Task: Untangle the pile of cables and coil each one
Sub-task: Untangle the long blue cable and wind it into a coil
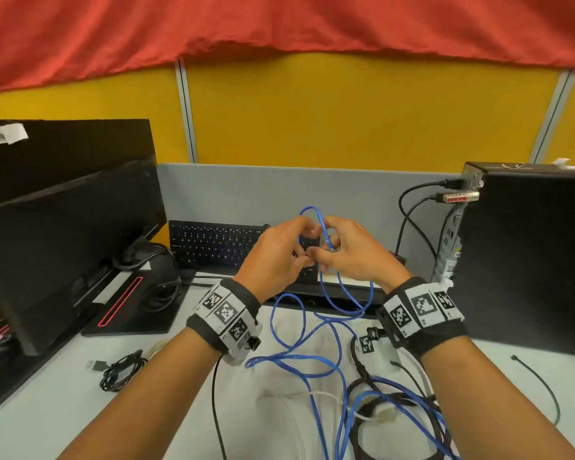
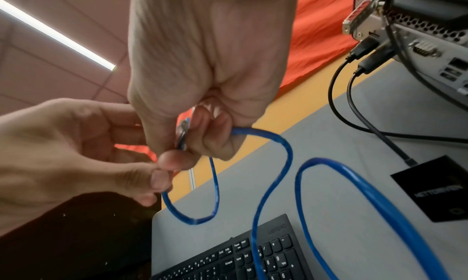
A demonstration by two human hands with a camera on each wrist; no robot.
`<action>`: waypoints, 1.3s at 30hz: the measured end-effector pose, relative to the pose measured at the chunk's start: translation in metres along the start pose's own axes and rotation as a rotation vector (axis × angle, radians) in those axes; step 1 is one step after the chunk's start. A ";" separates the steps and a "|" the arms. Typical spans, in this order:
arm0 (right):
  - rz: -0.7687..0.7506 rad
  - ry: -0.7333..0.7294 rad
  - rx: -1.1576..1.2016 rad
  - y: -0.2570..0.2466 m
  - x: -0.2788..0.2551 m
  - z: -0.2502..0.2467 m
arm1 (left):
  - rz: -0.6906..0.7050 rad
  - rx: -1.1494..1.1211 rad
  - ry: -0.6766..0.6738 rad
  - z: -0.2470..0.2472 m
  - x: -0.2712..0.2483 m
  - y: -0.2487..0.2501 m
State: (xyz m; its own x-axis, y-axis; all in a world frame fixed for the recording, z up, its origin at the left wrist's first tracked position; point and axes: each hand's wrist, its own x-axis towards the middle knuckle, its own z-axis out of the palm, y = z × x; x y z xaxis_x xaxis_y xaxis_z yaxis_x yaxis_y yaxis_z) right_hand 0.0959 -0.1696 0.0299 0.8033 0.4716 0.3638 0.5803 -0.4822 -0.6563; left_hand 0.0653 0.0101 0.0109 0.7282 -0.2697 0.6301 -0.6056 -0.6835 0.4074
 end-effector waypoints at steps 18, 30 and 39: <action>-0.159 -0.045 -0.341 0.008 0.003 0.010 | -0.779 -1.269 0.357 0.021 -0.009 -0.012; -0.193 0.072 -0.109 0.001 0.007 0.000 | -0.174 -0.476 0.009 0.009 -0.017 -0.027; -0.082 0.030 -0.038 0.008 0.011 0.005 | -0.277 -0.685 0.199 0.006 -0.014 -0.035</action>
State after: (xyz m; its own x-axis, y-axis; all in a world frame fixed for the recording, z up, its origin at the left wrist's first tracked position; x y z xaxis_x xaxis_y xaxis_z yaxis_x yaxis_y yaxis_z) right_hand 0.1083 -0.1644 0.0250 0.7562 0.4887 0.4351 0.6485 -0.4711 -0.5979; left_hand 0.0776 0.0336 -0.0162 0.8502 0.0215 0.5260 -0.5203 -0.1175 0.8459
